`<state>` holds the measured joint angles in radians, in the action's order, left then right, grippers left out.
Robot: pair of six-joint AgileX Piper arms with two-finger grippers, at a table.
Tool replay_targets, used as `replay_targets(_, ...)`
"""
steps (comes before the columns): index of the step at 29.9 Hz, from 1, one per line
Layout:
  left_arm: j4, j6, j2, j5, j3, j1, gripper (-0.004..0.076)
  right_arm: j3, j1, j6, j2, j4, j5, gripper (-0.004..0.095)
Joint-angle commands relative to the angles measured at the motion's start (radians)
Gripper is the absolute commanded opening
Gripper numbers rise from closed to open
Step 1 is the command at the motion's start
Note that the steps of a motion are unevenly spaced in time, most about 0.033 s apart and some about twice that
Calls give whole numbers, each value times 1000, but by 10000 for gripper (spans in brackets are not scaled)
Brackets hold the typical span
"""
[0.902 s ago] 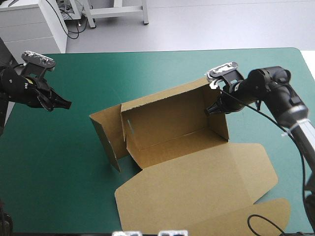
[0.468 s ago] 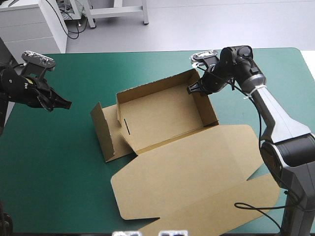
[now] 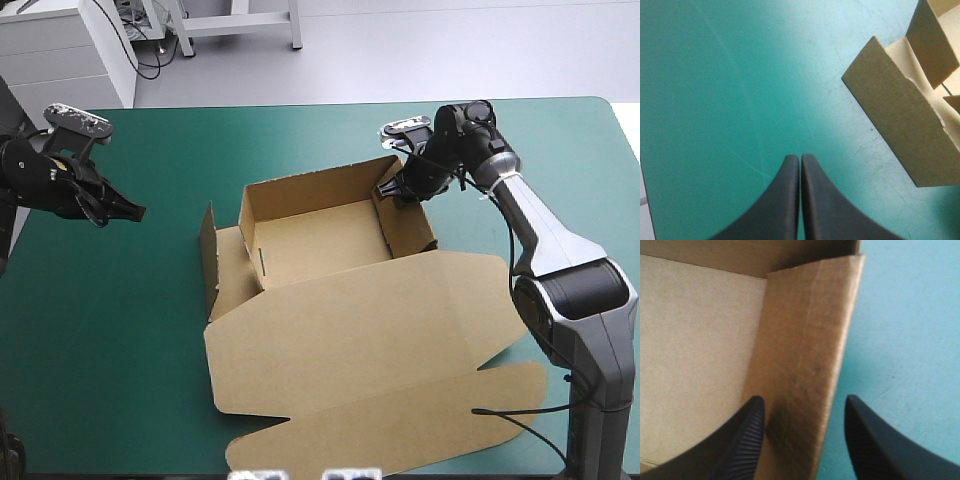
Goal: Fold the box
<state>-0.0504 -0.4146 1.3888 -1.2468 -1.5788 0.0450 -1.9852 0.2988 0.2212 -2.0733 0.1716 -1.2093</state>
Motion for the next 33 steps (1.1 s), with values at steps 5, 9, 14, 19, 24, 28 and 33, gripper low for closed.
replay_targets(5, -14, 1, -31, 42, -22, 0, -8, -103, -2, -28, 112, 33, -39, 679)
replay_targets(9, -14, 1, -31, 42, -22, 0, -8, -103, -2, -34, 177, 36, -39, 679)
replay_targets(14, -14, 1, -31, 42, -22, 0, -8, -101, -2, -44, 212, 36, -39, 678)
replay_targets(19, -12, 8, -31, 36, -22, 0, -8, -23, -2, -46, 212, 2, -39, 678)
replay_targets(24, -19, 14, -31, 42, -22, 0, -8, 65, -2, -64, 164, -35, -39, 676)
replay_targets(28, -22, 14, -31, 41, -22, 0, -8, 65, 0, -66, 110, -1, -39, 675)
replay_targets(33, -26, 14, -31, 38, -22, 0, -8, 65, 0, -68, 64, 20, -39, 655)
